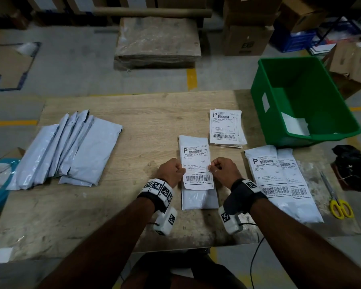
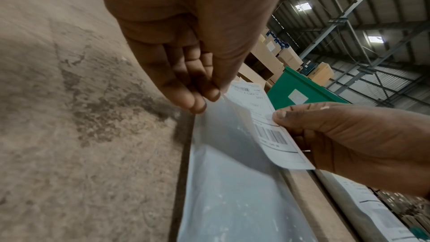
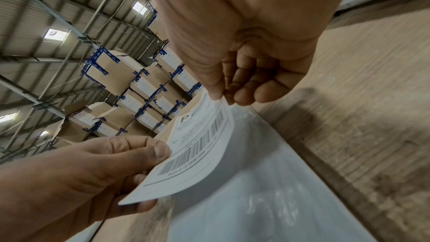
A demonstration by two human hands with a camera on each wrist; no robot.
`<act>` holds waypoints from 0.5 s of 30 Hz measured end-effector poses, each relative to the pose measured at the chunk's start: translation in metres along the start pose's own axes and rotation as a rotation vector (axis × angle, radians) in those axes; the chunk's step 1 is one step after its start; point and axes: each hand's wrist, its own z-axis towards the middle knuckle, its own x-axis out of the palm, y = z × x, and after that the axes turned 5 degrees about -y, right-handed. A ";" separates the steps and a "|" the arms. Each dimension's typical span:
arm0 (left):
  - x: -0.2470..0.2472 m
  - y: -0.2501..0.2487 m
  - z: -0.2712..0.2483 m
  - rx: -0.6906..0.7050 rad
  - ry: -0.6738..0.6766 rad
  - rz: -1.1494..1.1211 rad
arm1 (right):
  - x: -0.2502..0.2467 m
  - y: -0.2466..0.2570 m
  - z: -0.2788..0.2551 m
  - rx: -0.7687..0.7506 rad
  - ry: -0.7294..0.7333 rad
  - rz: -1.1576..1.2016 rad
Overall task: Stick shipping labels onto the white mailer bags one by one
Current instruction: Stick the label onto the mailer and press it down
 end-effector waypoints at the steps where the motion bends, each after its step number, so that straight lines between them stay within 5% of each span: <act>1: 0.000 0.001 0.001 0.002 0.002 0.004 | 0.000 -0.001 0.001 0.000 -0.001 0.000; 15: 0.002 0.007 0.006 0.026 0.001 -0.028 | 0.002 -0.001 0.005 0.019 0.015 0.018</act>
